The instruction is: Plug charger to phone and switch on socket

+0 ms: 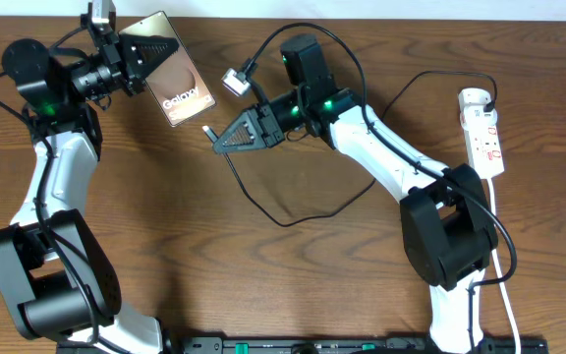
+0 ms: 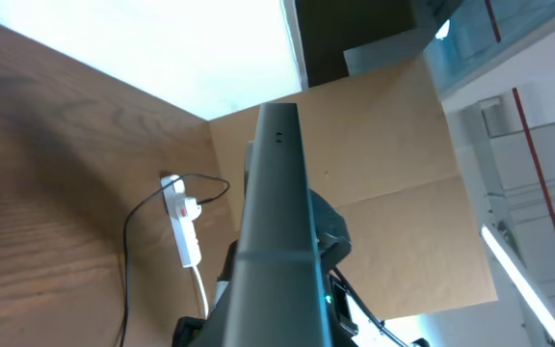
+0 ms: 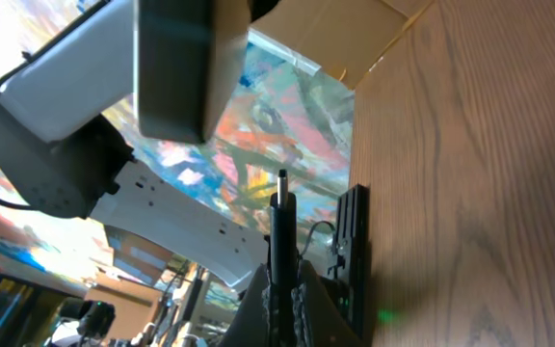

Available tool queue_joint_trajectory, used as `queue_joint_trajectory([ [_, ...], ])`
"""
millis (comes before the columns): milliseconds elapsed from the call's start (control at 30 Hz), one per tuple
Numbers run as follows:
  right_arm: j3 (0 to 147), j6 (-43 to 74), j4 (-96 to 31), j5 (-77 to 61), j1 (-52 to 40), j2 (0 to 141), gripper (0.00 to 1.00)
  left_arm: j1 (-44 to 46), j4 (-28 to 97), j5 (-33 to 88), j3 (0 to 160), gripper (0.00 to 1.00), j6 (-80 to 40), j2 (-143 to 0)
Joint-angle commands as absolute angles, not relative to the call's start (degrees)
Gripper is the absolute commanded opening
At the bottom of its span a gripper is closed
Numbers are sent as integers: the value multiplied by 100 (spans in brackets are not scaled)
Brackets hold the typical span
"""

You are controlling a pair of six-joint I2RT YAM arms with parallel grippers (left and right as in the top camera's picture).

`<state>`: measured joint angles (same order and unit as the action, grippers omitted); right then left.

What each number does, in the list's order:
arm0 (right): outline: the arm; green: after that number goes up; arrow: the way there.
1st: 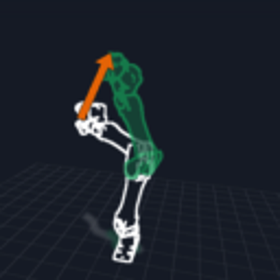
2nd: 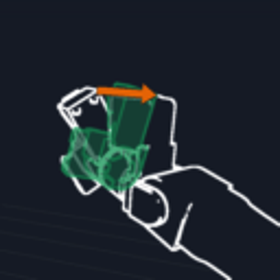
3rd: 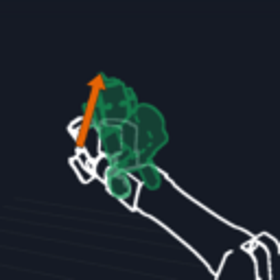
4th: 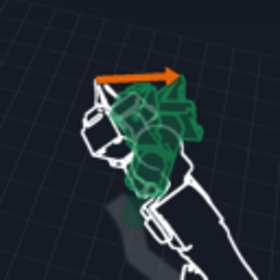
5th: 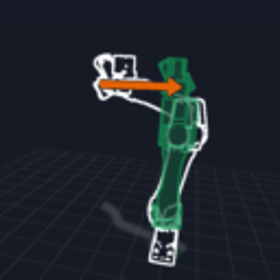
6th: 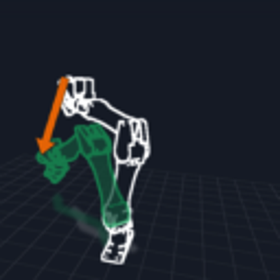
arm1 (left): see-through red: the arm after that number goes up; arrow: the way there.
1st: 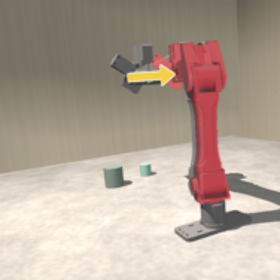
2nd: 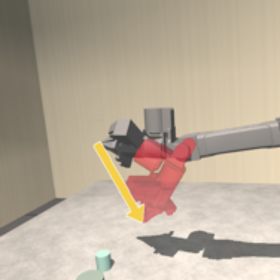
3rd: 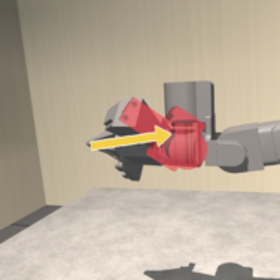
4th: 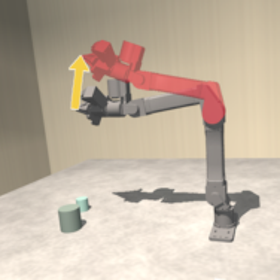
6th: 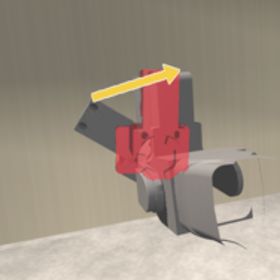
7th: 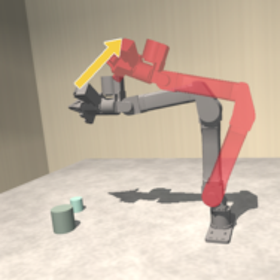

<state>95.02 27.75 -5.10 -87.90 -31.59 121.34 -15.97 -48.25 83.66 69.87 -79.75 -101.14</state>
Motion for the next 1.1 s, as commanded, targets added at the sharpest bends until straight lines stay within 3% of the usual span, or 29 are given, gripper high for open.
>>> queue_joint_trajectory([
  [0, 9548, 3264, -270, -8936, -3192, 12099, 1, -1592, -4952, 8307, 7074, 7, -8044, -10073],
  [1067, 9548, 4569, 1264, -8818, -3135, 12099, 1, -1592, -4897, 7782, 7074, 7, -8068, -10073],
])
